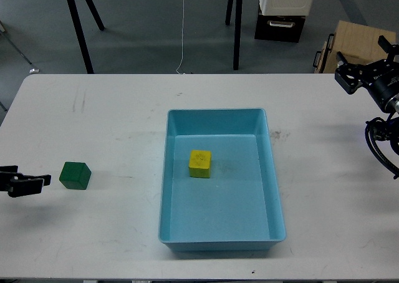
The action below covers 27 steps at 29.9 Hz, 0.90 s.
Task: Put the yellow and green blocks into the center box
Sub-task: 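Move the left gripper down beside the green cube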
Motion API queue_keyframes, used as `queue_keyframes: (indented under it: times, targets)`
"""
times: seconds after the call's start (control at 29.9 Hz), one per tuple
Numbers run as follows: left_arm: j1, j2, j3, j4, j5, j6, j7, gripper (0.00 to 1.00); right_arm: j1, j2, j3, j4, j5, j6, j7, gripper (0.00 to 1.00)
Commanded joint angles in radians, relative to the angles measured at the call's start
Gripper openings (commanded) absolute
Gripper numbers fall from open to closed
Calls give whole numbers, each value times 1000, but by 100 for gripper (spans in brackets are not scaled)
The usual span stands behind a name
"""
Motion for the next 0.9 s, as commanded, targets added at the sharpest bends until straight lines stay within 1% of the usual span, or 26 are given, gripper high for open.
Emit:
queue_keyframes:
  times: [0.0,0.2,0.27,0.37,0.5,0.7,0.87]
  targets:
    - [-2,-34,-1,34,-1,1,-1,100,-2,-12,-2,0,0,3,0,100]
    - [-20,-62,-1,71,0,-5,-21,100,-4,-12,-2,0,0,3,0,99]
    - [-23,-100,0,86,2,-5,-20,100,-4,-12,-2,0,-1,3,5,99]
    - [-26,-120,0,121,2,-11,-15,100,-4,-13,-2,-1,-1,3,5,100]
    - [-28,-121,0,123,-1,-11,-18,100,-4,-13,0,0,-23,4,6,100]
    - [-32,-128,-1,121,-24,18,-32,100,-4,-12,0,-1,-29,4,6,100]
    - [-43,-149,0,123,-40,27,-32,100,-5,-13,0,0,-29,4,22,99]
